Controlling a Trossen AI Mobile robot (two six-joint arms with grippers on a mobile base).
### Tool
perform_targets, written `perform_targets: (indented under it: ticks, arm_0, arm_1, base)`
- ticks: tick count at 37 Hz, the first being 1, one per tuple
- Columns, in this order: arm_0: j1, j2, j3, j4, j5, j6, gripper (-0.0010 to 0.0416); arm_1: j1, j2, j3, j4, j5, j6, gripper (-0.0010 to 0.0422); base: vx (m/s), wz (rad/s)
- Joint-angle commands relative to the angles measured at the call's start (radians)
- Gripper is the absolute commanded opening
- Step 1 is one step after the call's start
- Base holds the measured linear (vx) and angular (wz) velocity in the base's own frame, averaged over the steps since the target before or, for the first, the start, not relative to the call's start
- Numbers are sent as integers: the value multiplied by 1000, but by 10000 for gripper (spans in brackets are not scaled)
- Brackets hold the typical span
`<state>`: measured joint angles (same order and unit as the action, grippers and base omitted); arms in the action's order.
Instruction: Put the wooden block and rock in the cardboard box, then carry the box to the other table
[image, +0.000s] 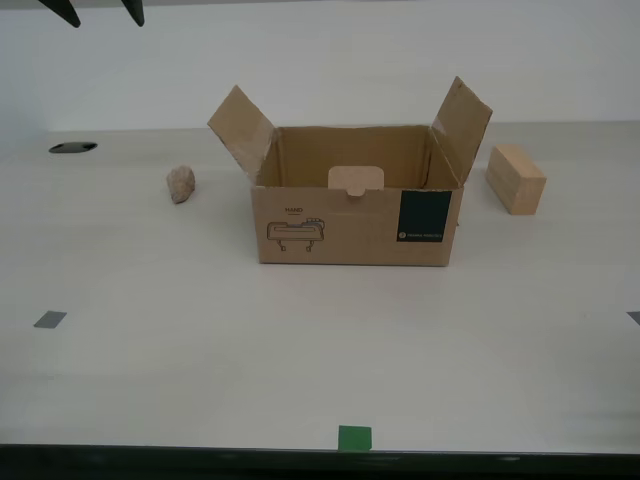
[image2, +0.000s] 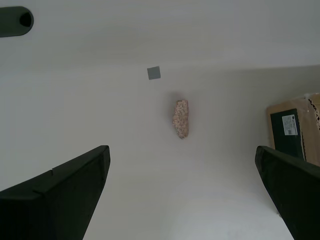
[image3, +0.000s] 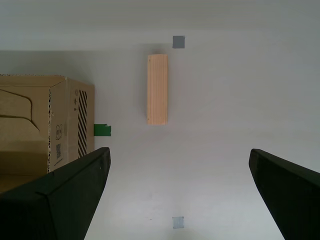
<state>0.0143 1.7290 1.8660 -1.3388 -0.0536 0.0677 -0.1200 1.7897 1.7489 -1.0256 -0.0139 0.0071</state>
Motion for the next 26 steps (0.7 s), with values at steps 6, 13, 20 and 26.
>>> perform_targets:
  ticks: [6, 13, 20, 26]
  arm_0:
    - [2, 0, 1, -2, -2, -1, 387]
    - [3, 0, 1, -1, -2, -1, 387]
    - [5, 0, 1, 2, -2, 0, 387]
    - [8, 0, 1, 5, -3, 0, 387]
  arm_1:
    - [0, 0, 2, 34, 0, 4, 398]
    - [0, 0, 2, 41, 0, 1, 398]
    - [0, 0, 2, 41, 0, 0, 398]
    - [0, 0, 2, 41, 0, 0, 398]
  base:
    - [0, 0]
    - [0, 0]
    - [0, 0]
    - [0, 0]
